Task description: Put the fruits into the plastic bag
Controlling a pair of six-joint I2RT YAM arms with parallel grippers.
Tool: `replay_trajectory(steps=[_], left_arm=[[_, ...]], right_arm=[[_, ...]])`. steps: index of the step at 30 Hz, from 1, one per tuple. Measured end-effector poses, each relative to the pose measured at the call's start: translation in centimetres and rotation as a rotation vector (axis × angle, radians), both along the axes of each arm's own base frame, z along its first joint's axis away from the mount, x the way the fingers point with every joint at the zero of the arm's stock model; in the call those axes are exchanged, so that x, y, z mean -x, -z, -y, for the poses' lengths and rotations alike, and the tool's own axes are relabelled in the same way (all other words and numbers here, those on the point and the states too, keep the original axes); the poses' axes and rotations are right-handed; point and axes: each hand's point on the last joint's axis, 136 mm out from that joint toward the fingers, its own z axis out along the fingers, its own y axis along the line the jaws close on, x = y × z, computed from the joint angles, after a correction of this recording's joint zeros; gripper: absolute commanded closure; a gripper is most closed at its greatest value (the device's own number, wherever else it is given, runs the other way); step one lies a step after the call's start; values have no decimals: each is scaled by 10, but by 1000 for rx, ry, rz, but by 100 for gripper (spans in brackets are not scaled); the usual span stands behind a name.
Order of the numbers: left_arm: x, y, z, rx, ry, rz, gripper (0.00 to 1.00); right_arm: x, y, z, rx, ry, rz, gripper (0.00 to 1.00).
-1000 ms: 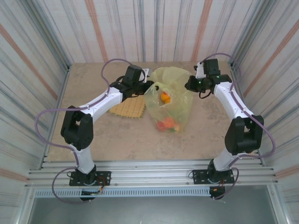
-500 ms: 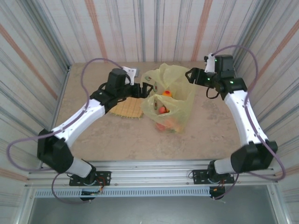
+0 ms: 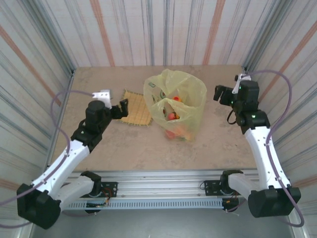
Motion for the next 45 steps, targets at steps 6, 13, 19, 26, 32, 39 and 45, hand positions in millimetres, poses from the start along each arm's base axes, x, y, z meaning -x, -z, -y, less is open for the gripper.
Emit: replay_trajectory(steps=[6, 13, 19, 26, 32, 39, 45], left_arm=[[8, 92, -76, -136, -263, -76, 1], [-15, 123, -87, -322, -247, -118, 1], [-34, 148, -91, -369, -193, -139, 1], [-55, 158, -102, -301, -140, -122, 1], [-59, 155, -89, -260, -64, -73, 1], [-60, 154, -84, -247, -35, -65, 1], [-60, 154, -84, -254, -31, -64, 1]], right_arm=[[1, 117, 35, 97, 163, -126, 1], [-4, 195, 41, 155, 192, -184, 1], [-21, 199, 33, 205, 146, -130, 1], [-36, 176, 30, 239, 109, 35, 1], [-28, 217, 39, 223, 92, -2, 1], [-34, 208, 39, 190, 67, 43, 1], [-35, 206, 35, 181, 50, 52, 1]])
